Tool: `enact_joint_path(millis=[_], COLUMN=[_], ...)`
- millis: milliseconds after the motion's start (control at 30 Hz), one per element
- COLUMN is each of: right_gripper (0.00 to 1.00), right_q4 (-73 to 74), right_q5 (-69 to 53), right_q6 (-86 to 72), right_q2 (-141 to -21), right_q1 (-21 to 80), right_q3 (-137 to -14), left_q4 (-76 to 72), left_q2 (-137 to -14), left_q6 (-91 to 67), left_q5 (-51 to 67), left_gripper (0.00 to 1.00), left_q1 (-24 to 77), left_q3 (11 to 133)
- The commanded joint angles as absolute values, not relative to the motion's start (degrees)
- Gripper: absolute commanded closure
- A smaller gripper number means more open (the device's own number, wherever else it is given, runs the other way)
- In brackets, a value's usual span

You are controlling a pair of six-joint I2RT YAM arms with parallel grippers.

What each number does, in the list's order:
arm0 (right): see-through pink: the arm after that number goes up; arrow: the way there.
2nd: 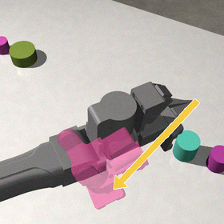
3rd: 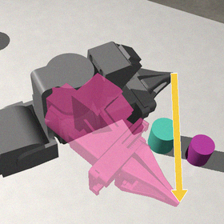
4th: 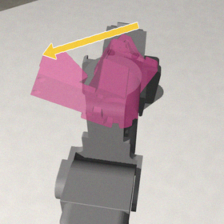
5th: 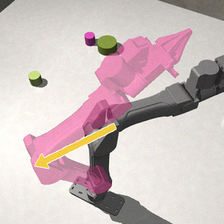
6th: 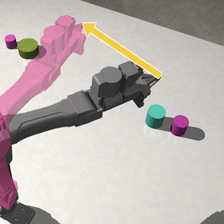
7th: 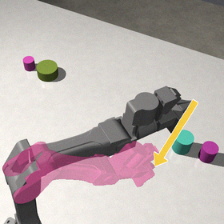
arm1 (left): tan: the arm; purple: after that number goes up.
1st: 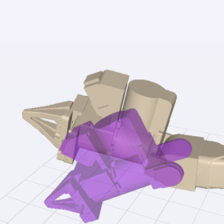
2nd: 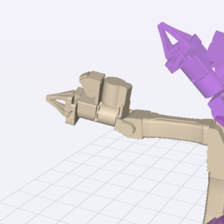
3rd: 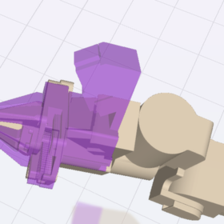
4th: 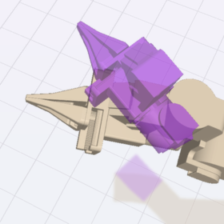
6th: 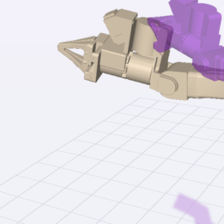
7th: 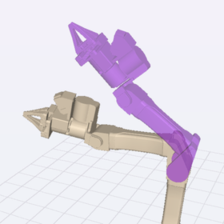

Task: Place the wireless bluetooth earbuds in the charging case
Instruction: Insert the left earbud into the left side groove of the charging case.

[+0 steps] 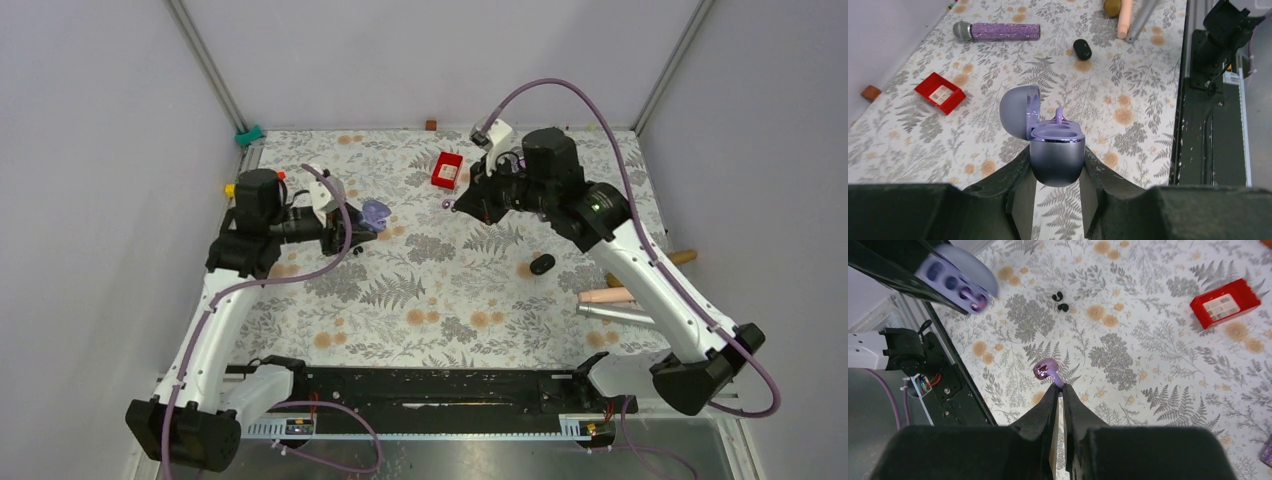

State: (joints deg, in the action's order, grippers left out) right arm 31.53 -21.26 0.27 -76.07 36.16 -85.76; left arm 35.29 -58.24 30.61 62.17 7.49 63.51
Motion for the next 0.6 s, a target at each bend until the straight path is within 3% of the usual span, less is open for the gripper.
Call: enact_joint_path(millis=[0,133,367,567], right_gripper=[0.93,0.92,0.90,0.89], right_q4=[30.31,28.67,24.43,22.45], right_q5=[-19.61,-20.97,-31.20,-31.75], right_q6=[1.29,1.15,-2.98,-4.06], right_q2=[-70.39,-67.14,-65.40,-67.02], right_q1=[36.39,36.37,36.63,39.00], right_q3=[-86.66,-84.32,-80.67,-79.85], left_q4=[3.83,-5.85,-33.02,-37.28], left_q2=[-55.73,-55.31,-55.37,-57.19], left_q6=[8.13,3.81,-15.49,-18.39], left_q5=[56.00,50.70,52.19,51.47], left_gripper=[1.00,1.00,1.00,1.00], left_q1=[13.16,18.73,19.31,19.32], left_q3=[54.18,49.15,38.14,35.77])
